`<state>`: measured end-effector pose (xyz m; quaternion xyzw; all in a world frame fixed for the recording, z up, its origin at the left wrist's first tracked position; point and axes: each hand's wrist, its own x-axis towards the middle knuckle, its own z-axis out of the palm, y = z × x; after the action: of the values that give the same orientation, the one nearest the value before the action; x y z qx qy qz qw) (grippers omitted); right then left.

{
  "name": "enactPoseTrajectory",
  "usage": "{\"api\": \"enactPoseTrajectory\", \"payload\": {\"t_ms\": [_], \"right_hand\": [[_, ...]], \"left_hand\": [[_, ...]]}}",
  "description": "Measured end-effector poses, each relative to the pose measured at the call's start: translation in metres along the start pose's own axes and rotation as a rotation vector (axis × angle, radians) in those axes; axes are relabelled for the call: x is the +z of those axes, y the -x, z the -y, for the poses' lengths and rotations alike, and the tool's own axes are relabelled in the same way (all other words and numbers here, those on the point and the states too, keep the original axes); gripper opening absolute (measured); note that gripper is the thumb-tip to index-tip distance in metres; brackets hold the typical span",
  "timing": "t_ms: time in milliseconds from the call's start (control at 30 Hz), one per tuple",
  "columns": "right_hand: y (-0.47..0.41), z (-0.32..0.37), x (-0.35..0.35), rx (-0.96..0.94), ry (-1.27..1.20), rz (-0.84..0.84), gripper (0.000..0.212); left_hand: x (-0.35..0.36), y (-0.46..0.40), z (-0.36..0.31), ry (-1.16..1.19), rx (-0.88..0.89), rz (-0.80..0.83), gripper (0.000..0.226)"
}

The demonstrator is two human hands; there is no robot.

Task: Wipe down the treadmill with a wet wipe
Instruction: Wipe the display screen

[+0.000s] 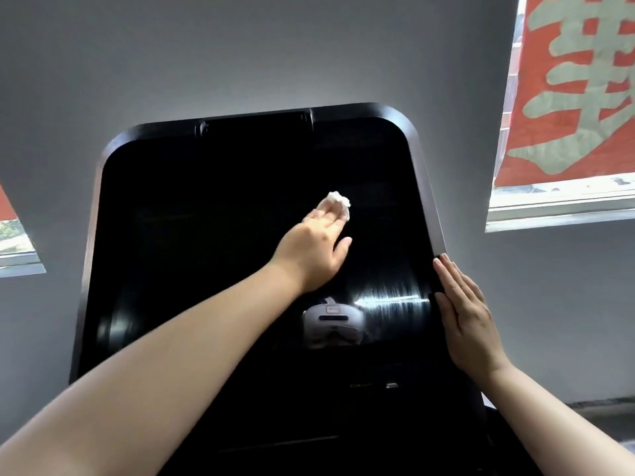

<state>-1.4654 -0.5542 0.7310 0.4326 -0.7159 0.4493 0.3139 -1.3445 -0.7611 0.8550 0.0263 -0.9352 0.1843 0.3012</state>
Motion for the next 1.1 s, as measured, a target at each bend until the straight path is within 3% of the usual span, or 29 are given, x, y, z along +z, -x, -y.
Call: {"api": "enactPoseTrajectory", "payload": {"t_ms": [67,200,300,467,567,800,900,967,1100], "right_hand": [[0.000,0.000,0.000,-0.002,-0.005,0.003,0.048],[0.000,0.001,0.000,-0.003,-0.009,-0.011,0.049],[0.001,0.001,0.001,0.001,-0.007,-0.021,0.049],[0.000,0.000,0.001,-0.002,0.001,-0.004,0.050],[0.000,0.001,0.001,0.007,0.007,-0.004,0.050],[0.000,0.000,0.003,0.001,0.006,-0.025,0.049],[0.001,0.001,0.002,0.008,0.001,-0.025,0.049],[0.001,0.002,0.003,0.005,-0.002,-0.015,0.050],[0.000,0.001,0.002,0.008,-0.005,-0.012,0.050]], "left_hand": [[0.003,0.015,-0.016,0.052,-0.006,0.003,0.065],[0.005,0.061,-0.019,0.018,0.222,0.061,0.056],[0.004,0.058,-0.007,-0.024,0.289,0.051,0.053],[0.002,0.014,-0.024,0.058,0.117,0.066,0.061],[0.007,0.029,-0.028,0.069,0.126,0.054,0.058],[0.003,0.155,-0.013,0.028,0.512,0.175,0.051],[-0.002,0.150,-0.003,-0.025,0.662,0.239,0.047],[-0.003,0.119,0.010,-0.059,0.606,0.184,0.046],[0.003,0.053,0.011,-0.034,0.167,-0.007,0.052]]}}
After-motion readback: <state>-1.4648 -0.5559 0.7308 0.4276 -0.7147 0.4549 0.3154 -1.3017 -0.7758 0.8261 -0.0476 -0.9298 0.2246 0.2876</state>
